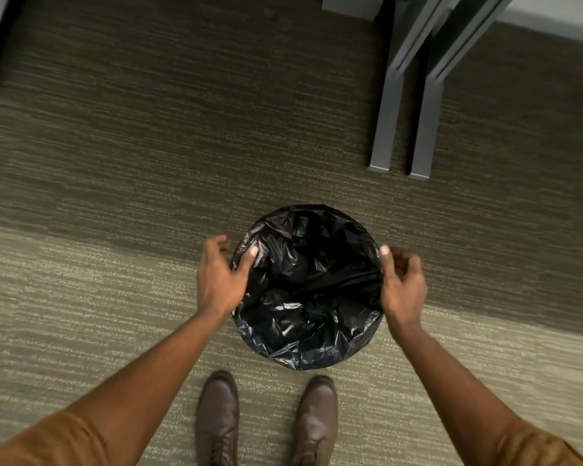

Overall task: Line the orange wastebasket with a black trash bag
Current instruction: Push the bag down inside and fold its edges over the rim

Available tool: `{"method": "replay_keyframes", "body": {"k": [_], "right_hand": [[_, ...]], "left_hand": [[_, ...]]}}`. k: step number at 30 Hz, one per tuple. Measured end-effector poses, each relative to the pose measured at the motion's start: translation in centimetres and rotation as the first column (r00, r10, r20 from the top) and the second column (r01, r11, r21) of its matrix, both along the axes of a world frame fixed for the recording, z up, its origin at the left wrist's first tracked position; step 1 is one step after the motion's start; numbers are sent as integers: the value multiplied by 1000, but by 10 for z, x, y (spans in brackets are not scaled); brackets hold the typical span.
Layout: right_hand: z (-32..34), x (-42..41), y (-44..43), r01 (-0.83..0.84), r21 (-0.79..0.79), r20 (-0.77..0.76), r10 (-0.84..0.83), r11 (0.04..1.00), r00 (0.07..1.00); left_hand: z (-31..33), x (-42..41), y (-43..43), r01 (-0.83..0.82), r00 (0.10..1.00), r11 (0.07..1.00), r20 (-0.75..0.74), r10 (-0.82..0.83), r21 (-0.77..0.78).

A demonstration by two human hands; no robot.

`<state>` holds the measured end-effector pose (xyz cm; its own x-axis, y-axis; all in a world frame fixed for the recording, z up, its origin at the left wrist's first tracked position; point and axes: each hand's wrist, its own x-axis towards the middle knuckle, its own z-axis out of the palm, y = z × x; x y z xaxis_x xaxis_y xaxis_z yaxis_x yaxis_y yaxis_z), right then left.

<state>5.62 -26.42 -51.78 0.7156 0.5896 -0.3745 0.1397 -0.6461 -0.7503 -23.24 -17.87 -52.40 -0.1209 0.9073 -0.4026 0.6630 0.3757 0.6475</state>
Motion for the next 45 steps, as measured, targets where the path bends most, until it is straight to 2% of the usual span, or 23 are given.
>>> {"method": "replay_keyframes", "body": {"k": [4, 7, 12, 17, 19, 21, 24, 26, 28, 32, 35, 37, 39, 42, 45], "right_hand": [[3, -41, -41, 110, -64, -41, -112, 992, 993], [-2, -68, -55, 166, -103, -51, -172, 981, 984], [-13, -74, -51, 191, -208, -12, -198, 959, 980], [-21, -49, -54, 163, -186, -254, -208, 969, 945], [-19, -45, -58, 196, -164, -285, -237, 967, 929], [-12, -45, -64, 255, -124, -254, -279, 959, 926], [-3, -56, -80, 300, -88, -167, -311, 950, 936], [4, -71, -90, 309, -129, -46, -317, 942, 947], [10, -89, -95, 351, -201, -44, -366, 915, 929], [4, -107, -95, 454, -338, -273, -548, 824, 791], [-7, -104, -93, 509, -345, -439, -615, 789, 655], [-10, -98, -91, 542, -354, -523, -642, 762, 561], [-13, -91, -91, 559, -349, -650, -624, 753, 435], [-17, -83, -94, 542, -300, -840, -487, 785, 240], [-25, -76, -102, 479, -256, -893, -395, 840, 216]], "left_hand": [[5, 1, -36, -140, 989, 989, 49, 143, -50], [6, 6, -59, -162, 983, 982, 75, 169, -93], [-1, 10, -60, -187, 982, 979, -21, 186, -85], [-1, 4, -61, -136, 990, 971, 16, 142, -198], [-1, 1, -66, -141, 987, 964, 38, 154, -224], [2, 2, -74, -168, 984, 965, 20, 176, -204], [9, 9, -95, -249, 967, 959, -93, 238, -134], [16, 18, -106, -372, 928, 905, -59, 368, -208], [20, 25, -114, -474, 865, 817, -1, 501, -327], [20, 33, -126, -548, 732, 680, 113, 672, -488], [14, 25, -122, -568, 600, 566, 171, 781, -597], [11, 17, -117, -515, 519, 502, 213, 828, -695], [8, 11, -115, -431, 438, 464, 270, 857, -774], [1, 7, -113, -351, 318, 444, 341, 885, -824], [-3, 8, -114, -319, 316, 464, 368, 874, -826]]}}
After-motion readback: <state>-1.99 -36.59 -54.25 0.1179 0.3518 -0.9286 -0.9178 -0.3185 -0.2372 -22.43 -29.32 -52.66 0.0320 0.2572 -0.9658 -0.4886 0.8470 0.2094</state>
